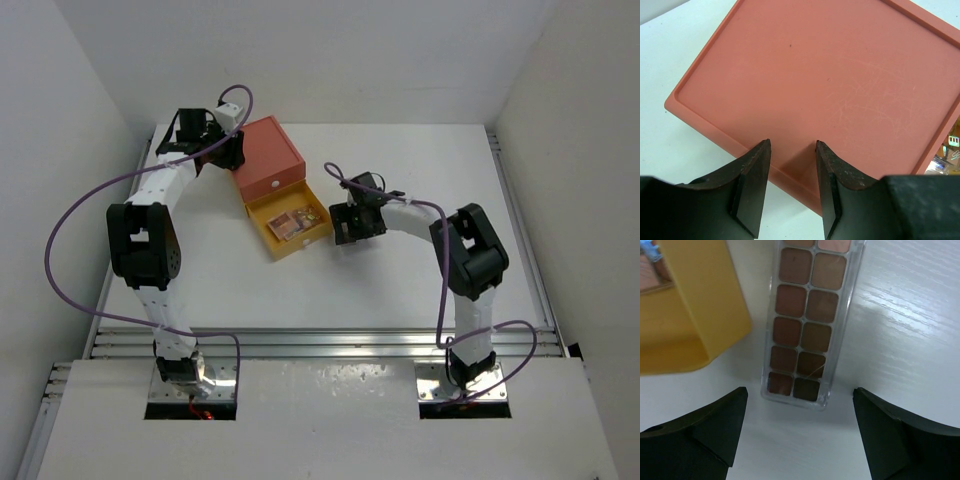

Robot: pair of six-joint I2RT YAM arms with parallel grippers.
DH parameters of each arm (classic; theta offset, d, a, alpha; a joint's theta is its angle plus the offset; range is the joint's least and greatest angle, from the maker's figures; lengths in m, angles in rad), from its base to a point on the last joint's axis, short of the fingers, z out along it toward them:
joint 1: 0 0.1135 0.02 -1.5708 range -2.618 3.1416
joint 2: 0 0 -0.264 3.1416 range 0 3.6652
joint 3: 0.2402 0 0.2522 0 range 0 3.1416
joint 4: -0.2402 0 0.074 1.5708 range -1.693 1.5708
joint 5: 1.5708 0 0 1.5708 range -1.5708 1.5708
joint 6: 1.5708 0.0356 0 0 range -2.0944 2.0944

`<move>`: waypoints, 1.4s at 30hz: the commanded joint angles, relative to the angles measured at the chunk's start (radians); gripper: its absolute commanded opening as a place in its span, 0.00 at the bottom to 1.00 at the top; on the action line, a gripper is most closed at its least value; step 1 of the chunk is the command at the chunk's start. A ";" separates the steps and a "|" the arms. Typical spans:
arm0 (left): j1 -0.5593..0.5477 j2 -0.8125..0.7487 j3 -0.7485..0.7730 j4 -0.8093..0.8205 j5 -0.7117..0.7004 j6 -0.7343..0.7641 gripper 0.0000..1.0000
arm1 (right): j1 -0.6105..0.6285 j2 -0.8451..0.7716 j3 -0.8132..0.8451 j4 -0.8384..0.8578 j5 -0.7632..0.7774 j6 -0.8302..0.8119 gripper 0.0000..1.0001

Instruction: Organize the makeup

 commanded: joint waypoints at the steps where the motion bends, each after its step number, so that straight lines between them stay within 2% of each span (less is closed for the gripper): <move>1: 0.017 0.071 -0.039 -0.161 -0.017 -0.022 0.47 | 0.014 0.043 0.064 0.022 0.040 0.001 0.85; 10: 0.017 0.062 -0.039 -0.161 -0.026 -0.022 0.47 | 0.015 0.128 0.134 0.022 0.147 -0.008 0.71; 13: 0.017 0.062 -0.039 -0.161 -0.026 -0.022 0.47 | 0.014 0.150 0.154 -0.003 0.184 -0.005 0.57; 14: 0.017 0.062 -0.039 -0.161 -0.026 -0.022 0.47 | 0.014 0.148 0.153 -0.014 0.196 -0.005 0.43; 16: 0.017 0.062 -0.039 -0.161 -0.026 -0.022 0.47 | 0.009 0.143 0.146 -0.017 0.232 0.003 0.27; 17: 0.017 0.062 -0.039 -0.161 -0.026 -0.022 0.47 | 0.008 0.134 0.146 -0.026 0.233 0.017 0.12; 19: 0.017 0.062 -0.039 -0.161 -0.026 -0.022 0.47 | -0.001 0.119 0.145 -0.043 0.259 0.033 0.01; 21: 0.017 0.062 -0.039 -0.161 -0.026 -0.022 0.47 | -0.035 0.087 0.128 -0.038 0.255 0.062 0.00; 26: 0.017 0.062 -0.030 -0.161 -0.026 -0.022 0.47 | -0.029 -0.027 0.062 0.028 0.292 0.130 0.00; 29: 0.017 0.062 -0.030 -0.161 -0.026 -0.022 0.47 | -0.009 -0.135 0.041 0.055 0.398 0.269 0.00; 32: 0.017 0.062 -0.030 -0.161 -0.026 -0.022 0.47 | 0.057 -0.211 0.002 0.153 0.500 0.423 0.00; 33: 0.017 0.062 -0.030 -0.161 -0.017 -0.022 0.47 | 0.075 -0.220 -0.007 0.248 0.537 0.469 0.00; 34: 0.017 0.062 -0.030 -0.161 -0.017 -0.022 0.47 | 0.136 -0.222 -0.002 0.271 0.554 0.486 0.00; 38: 0.017 0.062 -0.030 -0.161 -0.017 -0.031 0.47 | 0.224 -0.156 0.088 0.292 0.635 0.627 0.00; 42: 0.017 0.053 -0.030 -0.161 -0.017 -0.031 0.47 | 0.255 -0.039 0.235 0.229 0.569 0.860 0.00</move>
